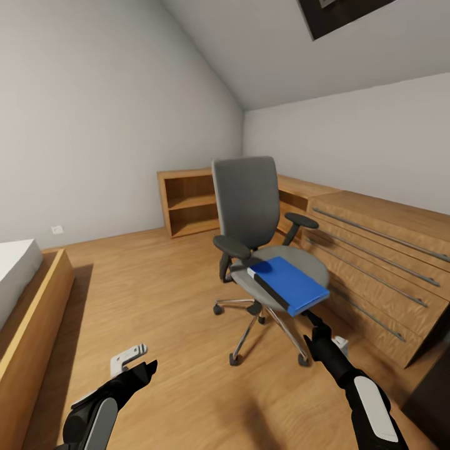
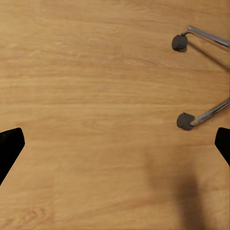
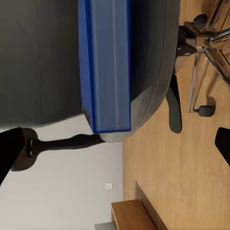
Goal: In the bedroom, organize the workspace by keeping the computer under the desk, ensuring the monitor is on the desk, placing the keyboard on the desk next to the monitor, placing the mouse on the desk next to the keyboard, moving the folder from the swivel chair onto the desk next to the mouse, stacking the notebook on top of the folder with the pen on top of the notebook, and positioning the swivel chair next to the desk.
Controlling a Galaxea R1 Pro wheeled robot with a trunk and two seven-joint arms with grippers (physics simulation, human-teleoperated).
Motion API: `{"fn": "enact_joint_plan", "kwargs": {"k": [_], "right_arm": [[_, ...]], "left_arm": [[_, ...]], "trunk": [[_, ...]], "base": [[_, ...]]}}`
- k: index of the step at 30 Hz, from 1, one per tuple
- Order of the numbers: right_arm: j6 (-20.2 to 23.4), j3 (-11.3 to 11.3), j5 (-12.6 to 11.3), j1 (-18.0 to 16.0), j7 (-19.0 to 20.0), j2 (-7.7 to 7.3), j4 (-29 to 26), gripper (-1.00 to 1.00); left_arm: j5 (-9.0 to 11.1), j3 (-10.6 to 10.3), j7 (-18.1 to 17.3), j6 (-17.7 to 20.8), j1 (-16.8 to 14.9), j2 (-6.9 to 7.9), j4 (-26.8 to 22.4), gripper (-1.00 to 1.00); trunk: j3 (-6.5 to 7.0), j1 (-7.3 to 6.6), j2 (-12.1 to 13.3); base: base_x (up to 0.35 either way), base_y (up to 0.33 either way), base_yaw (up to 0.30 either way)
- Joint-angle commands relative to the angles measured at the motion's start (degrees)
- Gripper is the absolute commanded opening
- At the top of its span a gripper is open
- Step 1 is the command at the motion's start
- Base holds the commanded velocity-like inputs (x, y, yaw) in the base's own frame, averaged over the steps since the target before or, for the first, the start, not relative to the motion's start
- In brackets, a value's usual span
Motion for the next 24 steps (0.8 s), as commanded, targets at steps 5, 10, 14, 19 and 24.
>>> {"fn": "enact_joint_plan", "kwargs": {"k": [5, 10, 14, 19, 24], "right_arm": [[0.43, -0.22, -0.32, -0.05, 0.08, 0.06, -0.01, 1.00], [0.43, -0.19, -0.40, -0.05, 0.08, 0.06, -0.01, 1.00], [0.43, -0.19, -0.42, -0.05, 0.08, 0.06, -0.01, 1.00], [0.37, -0.15, -0.38, -0.05, 0.04, 0.03, -0.01, 1.00], [0.35, -0.19, -0.42, -0.05, -0.03, 0.02, -0.01, 1.00]], "left_arm": [[0.61, 0.06, 0.44, 0.19, -0.03, -0.02, -0.06, 1.00], [0.57, 0.05, 0.44, 0.18, -0.03, -0.02, -0.06, 1.00], [0.60, 0.05, 0.44, 0.17, -0.03, -0.02, -0.06, 1.00], [0.61, 0.07, 0.44, 0.18, -0.03, -0.02, -0.06, 1.00], [0.61, 0.06, 0.44, 0.18, -0.03, -0.02, -0.06, 1.00]], "trunk": [[-0.06, 0.00, -0.02], [-0.06, 0.00, -0.02], [-0.06, 0.00, -0.02], [-0.06, 0.00, -0.02], [-0.06, 0.00, -0.02]], "base": [[0.077, 0.000, 0.000], [0.170, 0.000, 0.000], [0.223, 0.000, 0.000], [0.079, 0.000, 0.000], [0.017, 0.000, 0.000]]}}
